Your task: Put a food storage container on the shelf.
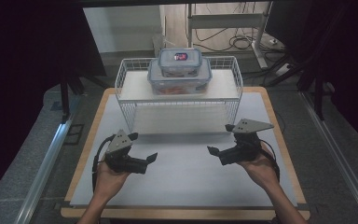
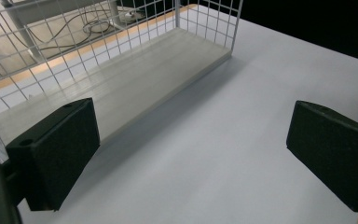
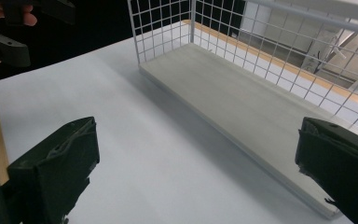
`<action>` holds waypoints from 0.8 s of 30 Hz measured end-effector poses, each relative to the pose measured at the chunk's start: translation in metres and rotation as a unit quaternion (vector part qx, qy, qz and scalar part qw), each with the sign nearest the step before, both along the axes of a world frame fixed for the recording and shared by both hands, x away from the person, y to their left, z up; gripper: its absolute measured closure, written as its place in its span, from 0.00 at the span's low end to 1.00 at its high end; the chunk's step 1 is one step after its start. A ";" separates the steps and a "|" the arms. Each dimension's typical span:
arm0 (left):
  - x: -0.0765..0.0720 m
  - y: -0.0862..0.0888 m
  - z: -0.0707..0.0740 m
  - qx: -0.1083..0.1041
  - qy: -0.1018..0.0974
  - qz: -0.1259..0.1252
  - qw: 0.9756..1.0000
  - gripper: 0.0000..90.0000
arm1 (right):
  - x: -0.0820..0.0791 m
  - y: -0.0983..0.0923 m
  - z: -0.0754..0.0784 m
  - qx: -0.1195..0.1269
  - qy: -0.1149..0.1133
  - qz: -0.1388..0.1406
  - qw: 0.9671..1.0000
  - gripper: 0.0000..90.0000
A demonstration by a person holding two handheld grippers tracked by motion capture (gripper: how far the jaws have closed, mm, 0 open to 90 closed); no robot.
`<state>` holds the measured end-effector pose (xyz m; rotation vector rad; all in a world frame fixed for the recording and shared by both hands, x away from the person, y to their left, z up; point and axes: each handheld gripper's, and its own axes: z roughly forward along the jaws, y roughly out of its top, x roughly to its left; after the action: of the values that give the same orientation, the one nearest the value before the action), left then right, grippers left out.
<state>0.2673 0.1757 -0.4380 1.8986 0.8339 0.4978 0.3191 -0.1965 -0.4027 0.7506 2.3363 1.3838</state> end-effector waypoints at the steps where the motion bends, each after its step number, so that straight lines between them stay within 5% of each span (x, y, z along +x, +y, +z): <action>1: -0.001 0.000 -0.001 0.000 0.001 0.000 1.000 0.03 | -0.001 -0.001 -0.001 0.000 0.001 -0.001 1.000 0.00; 24: -0.032 0.018 -0.030 0.013 0.008 0.018 1.000 0.02 | -0.031 -0.029 -0.033 -0.017 0.011 -0.017 1.000 0.00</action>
<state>0.2351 0.1937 -0.4684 1.9156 0.8773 0.5184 0.2884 -0.2251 -0.4357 0.7964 2.3458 1.3243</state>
